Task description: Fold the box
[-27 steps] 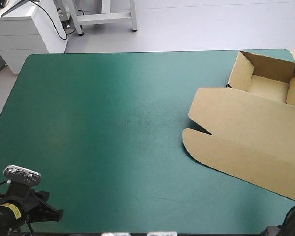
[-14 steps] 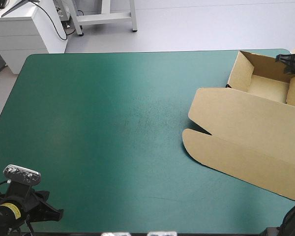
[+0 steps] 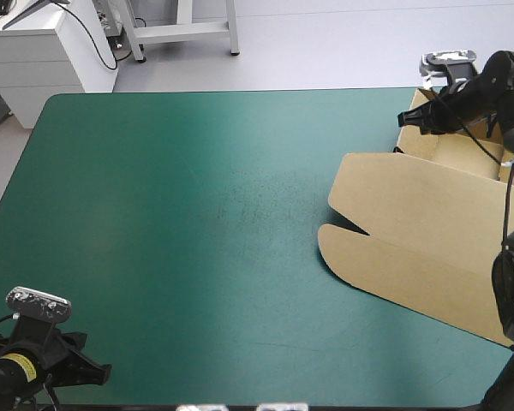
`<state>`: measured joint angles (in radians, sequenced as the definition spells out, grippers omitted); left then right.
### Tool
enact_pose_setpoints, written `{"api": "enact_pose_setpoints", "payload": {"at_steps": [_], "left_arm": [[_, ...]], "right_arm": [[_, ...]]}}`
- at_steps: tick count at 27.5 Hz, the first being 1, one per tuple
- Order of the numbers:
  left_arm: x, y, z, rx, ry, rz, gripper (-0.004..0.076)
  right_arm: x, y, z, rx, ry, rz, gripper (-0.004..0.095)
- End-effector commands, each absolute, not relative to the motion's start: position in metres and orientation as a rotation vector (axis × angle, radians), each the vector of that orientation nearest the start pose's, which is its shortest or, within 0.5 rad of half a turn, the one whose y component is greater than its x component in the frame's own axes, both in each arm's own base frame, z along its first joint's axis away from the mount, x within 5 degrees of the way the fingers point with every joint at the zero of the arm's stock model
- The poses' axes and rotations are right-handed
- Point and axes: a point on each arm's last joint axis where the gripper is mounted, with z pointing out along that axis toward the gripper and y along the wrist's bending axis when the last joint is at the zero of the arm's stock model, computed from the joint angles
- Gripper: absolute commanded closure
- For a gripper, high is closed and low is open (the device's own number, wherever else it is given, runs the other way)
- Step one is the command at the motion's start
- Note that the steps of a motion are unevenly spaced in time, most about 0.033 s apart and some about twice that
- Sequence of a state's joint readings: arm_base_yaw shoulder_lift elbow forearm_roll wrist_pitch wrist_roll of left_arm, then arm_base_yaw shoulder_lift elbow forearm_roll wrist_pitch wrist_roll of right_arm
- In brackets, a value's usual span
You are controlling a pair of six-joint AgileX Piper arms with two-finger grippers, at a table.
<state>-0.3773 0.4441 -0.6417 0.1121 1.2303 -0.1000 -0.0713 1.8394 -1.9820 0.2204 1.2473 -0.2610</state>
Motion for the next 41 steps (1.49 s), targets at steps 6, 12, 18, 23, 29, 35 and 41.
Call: {"api": "enact_pose_setpoints", "payload": {"at_steps": [6, 12, 18, 23, 29, 35, 41], "left_arm": [[0.055, -0.016, 0.303, 0.331, 2.410, -0.142, 0.0731], [0.058, -0.018, 0.290, 0.336, 2.420, -0.138, 0.0731], [0.059, -0.018, 0.282, 0.342, 2.441, -0.139, 0.0731], [0.059, -0.018, 0.282, 0.342, 2.440, -0.139, 0.0731], [0.059, -0.019, 0.282, 0.342, 2.442, -0.142, 0.0731], [0.060, -0.022, 0.284, 0.338, 2.414, -0.184, 0.0731], [0.062, -0.022, 0.268, 0.361, 2.437, -0.170, 0.0731]], "right_arm": [[0.324, 0.005, 0.398, -0.361, 2.517, 0.196, 0.0923], [0.269, 0.009, 0.388, -0.361, 2.507, 0.208, 0.0923], [0.216, 0.017, 0.369, -0.359, 2.524, 0.287, 0.0923], [0.177, 0.020, 0.356, -0.345, 2.475, 0.294, 0.0923], [0.132, 0.021, 0.331, -0.328, 2.410, 0.265, 0.0924], [0.098, 0.023, 0.310, -0.381, 2.364, 0.232, 0.0924], [0.064, 0.024, 0.291, -0.369, 2.243, 0.191, 0.0924]]}}
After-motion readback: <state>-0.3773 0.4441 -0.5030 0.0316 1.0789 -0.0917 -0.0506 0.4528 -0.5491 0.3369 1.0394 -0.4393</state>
